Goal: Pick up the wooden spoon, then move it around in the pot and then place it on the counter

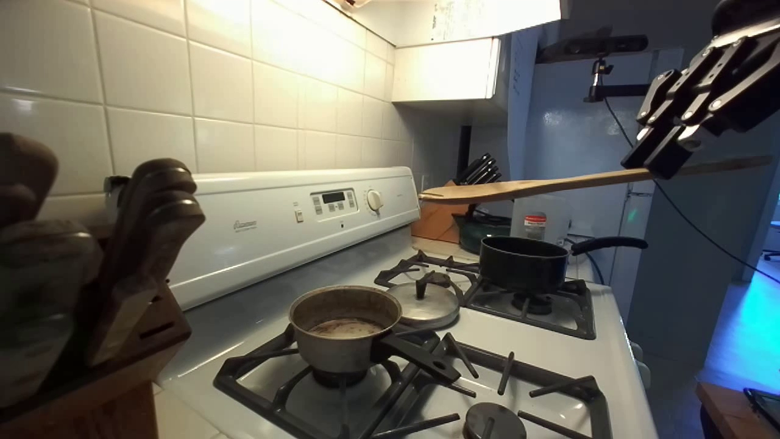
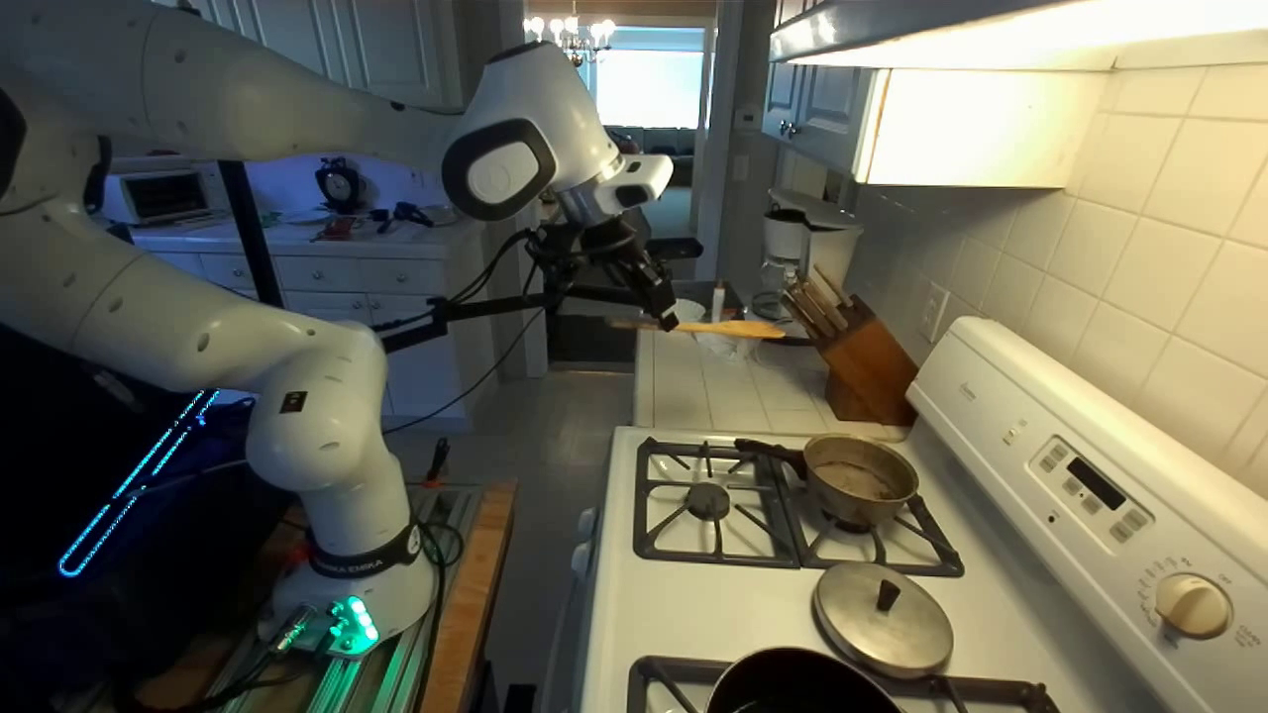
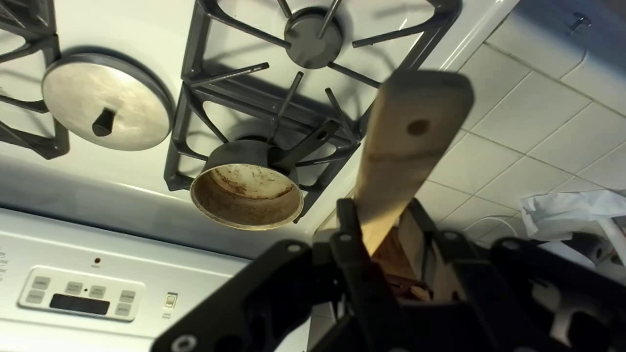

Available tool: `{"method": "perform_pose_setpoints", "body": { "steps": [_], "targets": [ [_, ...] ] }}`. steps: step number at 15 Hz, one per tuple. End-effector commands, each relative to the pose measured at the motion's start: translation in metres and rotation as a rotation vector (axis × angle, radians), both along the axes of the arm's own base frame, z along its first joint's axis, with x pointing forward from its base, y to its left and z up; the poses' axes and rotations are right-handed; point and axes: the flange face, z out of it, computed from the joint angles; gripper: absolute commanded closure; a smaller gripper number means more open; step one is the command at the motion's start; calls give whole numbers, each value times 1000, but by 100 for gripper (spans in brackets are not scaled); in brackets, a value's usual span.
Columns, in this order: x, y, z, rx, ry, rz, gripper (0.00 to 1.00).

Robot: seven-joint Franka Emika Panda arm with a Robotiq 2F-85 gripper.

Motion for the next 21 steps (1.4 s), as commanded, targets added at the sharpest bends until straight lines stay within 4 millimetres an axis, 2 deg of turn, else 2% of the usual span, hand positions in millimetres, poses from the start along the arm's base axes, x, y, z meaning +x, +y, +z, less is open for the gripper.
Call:
{"method": "perform_pose_setpoints", "body": {
  "steps": [1,4,5,14,18,21],
  "targets": [
    [0,1,0,-2,1,0,73],
    [0,0,0,-1,1,-3,73],
    [-1,5,0,-6,-3,4,93],
    [-27,58,-3,-41,-9,15,93],
    [-40,98,-17,11,13,45,93],
    [-41,127,-33,36,5,89,93]
  ]
}}
